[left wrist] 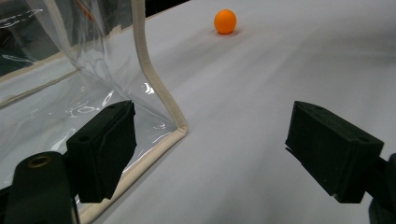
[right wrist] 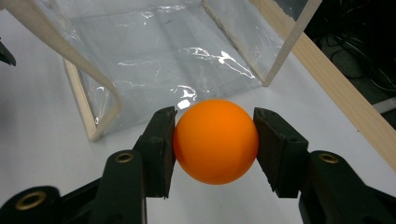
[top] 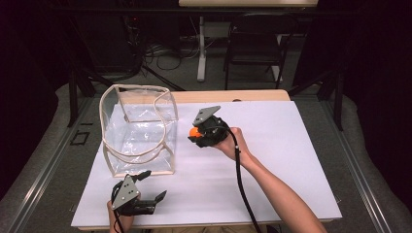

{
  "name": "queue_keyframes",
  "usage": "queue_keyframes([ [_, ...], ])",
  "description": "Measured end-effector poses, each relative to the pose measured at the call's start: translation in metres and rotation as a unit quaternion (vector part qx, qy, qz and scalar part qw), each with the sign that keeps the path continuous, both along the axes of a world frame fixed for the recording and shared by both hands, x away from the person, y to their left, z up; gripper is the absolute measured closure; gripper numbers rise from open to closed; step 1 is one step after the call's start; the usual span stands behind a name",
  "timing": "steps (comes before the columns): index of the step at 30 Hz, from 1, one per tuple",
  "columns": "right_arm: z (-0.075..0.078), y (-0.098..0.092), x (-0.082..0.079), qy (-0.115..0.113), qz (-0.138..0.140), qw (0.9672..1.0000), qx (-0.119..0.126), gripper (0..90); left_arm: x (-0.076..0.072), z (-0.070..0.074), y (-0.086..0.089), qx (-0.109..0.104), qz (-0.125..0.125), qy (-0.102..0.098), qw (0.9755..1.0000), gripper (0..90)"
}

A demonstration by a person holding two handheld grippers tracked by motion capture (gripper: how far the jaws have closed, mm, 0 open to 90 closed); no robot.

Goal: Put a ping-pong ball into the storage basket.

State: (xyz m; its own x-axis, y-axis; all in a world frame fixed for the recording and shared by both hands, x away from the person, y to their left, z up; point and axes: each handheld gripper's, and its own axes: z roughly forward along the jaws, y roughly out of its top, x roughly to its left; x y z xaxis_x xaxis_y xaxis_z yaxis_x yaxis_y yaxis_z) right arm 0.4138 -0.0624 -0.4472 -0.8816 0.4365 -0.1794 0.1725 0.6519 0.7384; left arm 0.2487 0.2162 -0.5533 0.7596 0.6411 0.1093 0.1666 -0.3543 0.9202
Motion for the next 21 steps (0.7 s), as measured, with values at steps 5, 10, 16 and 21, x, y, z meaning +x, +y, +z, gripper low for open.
queue_keyframes([
  [5,0.006,0.002,0.000,-0.003,0.000,1.0000,-0.004,50.7,0.000,0.001,0.001,-0.003,0.002,-0.002,1.0000,15.7],
  [10,0.009,0.002,0.001,-0.005,-0.001,1.0000,-0.002,50.7,0.001,0.000,0.001,-0.002,-0.003,0.000,1.0000,15.7],
  [16,0.012,0.002,0.001,-0.008,-0.001,1.0000,-0.004,50.7,0.001,0.001,0.001,-0.001,-0.001,0.000,1.0000,15.7],
  [21,0.017,0.003,0.002,-0.009,0.000,1.0000,-0.002,50.7,0.002,-0.001,-0.001,0.001,-0.004,0.005,1.0000,15.7],
])
